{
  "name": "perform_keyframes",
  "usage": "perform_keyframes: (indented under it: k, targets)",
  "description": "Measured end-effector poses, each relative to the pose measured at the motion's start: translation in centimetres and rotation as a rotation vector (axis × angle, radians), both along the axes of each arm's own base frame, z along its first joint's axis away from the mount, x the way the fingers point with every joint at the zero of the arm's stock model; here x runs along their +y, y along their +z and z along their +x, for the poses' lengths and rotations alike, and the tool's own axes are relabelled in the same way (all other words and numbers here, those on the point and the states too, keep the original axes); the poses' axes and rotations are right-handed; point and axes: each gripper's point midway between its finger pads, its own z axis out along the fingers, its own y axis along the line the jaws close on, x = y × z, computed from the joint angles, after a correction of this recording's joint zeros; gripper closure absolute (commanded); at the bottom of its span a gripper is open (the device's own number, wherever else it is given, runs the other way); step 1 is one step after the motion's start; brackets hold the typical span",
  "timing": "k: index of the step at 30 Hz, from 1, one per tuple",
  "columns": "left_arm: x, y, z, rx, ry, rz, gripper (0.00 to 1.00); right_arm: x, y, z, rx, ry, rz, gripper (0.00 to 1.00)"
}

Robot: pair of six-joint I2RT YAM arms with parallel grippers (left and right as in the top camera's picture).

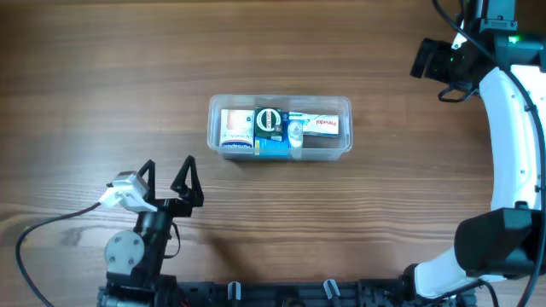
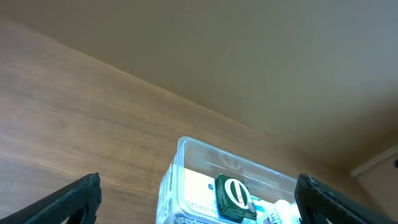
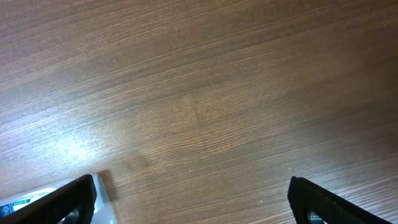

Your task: Pack container

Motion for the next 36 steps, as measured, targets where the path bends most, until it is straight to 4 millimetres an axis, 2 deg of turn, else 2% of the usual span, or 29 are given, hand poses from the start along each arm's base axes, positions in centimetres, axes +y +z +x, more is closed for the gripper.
perform_keyframes:
  k: [5,14,22,36]
  targets:
    - [0.4,0.1,0.0,-0.016,0.016,0.029,0.0,0.0,0.0,0.0,0.0,0.0,0.0,0.0]
    - [0.6,-1.8,0.3,-0.046,0.023,0.037,0.0,0.0,0.0,0.0,0.0,0.0,0.0,0.0]
    - [0.5,-4.2,0.5,0.003,0.017,0.064,0.0,0.0,0.0,0.0,0.0,0.0,0.0,0.0]
    - [0.4,-4.2,0.5,0.0,0.013,0.088,0.0,0.0,0.0,0.0,0.0,0.0,0.0,0.0]
